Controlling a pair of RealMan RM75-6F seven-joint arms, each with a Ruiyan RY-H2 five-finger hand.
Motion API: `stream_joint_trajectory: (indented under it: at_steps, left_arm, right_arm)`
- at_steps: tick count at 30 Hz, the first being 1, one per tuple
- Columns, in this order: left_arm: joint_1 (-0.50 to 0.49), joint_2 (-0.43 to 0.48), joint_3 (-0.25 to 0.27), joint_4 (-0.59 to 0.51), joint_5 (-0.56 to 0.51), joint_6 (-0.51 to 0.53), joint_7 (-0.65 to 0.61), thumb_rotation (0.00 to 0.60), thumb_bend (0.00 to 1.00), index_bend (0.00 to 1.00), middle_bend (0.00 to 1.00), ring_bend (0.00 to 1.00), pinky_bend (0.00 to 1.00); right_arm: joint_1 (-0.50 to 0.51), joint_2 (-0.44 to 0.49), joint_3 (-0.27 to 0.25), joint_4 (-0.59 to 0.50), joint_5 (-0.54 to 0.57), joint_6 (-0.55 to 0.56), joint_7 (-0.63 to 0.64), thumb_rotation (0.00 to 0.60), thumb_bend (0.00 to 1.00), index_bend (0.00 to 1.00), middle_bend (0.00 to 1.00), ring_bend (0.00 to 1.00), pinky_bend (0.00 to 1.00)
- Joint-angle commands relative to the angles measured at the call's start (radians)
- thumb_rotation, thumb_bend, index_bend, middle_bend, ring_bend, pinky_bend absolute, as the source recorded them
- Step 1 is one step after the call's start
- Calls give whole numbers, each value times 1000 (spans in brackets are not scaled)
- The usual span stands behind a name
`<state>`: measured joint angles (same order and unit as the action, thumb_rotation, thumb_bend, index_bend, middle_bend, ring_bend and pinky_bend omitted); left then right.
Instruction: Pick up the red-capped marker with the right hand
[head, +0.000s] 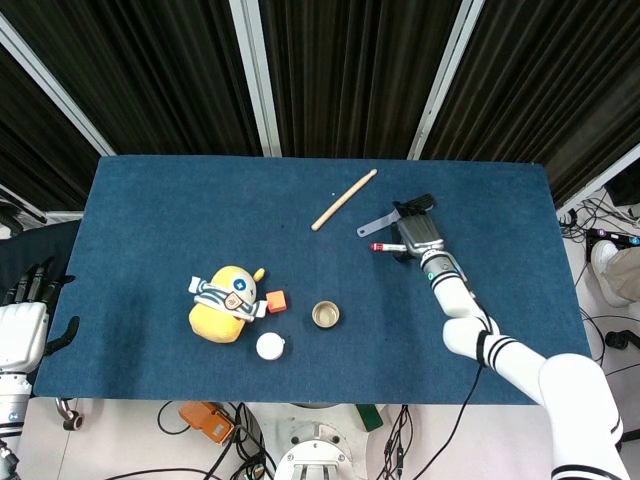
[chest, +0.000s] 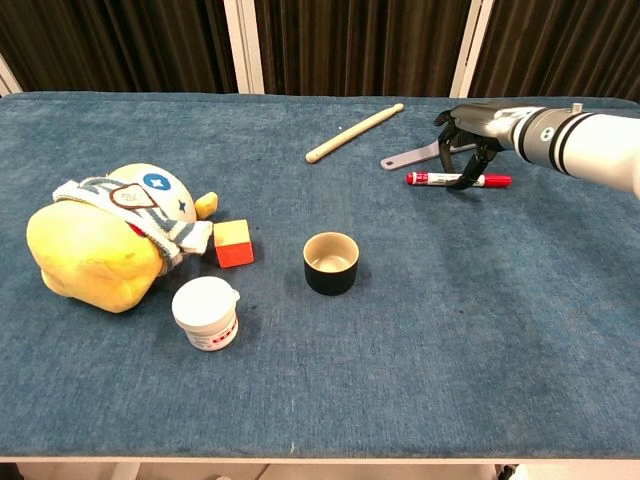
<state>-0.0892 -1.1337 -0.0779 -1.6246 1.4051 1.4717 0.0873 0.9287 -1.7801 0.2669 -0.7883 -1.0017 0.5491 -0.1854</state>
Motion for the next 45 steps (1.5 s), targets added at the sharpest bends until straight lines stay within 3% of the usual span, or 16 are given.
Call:
stream_joint_trajectory:
  at_steps: [1,6,10,18,29,36,45]
  left_arm:
    - [0,0,-1,0,-2,-1,-1,600,337,214,0,0,170]
    - [-1,0,0,-1,-1,-1,-2,600,337,214,0,0,170]
    - [0,0,0,-1,0,-1,-4,600,337,214,0,0,170]
    - [1,1,-1,-1,1,4,-9,600,337,214,0,0,170]
    - [1,0,-2,-2,2,5,-9,600,337,214,0,0,170]
    - [1,0,-1,-3,3,5,-6,600,337,214,0,0,170]
    - [3,1,-2,-5,3,9,-5,600,337,214,0,0,170]
  right_arm:
    - [7,-8,-5,11,-4,-5,-1,600,418,622,87,129,148]
    - [21,-18,-8,28,2,-14,-16,600,431,621,87,129,148]
    - [32,-20,-13,30,11,-23,-37,600,498,638,87,129,148]
    - [24,19,18,-46,10,37,-5,600,592,703,88,139,159]
    - [-21,187,91,-299,-30,194,68,600,593,711,87,139,163]
    - [-41,328,142,-515,-37,289,47,600,593,711,88,139,168]
    - [-40,445,173,-695,-9,341,-10,600,593,711,87,140,171]
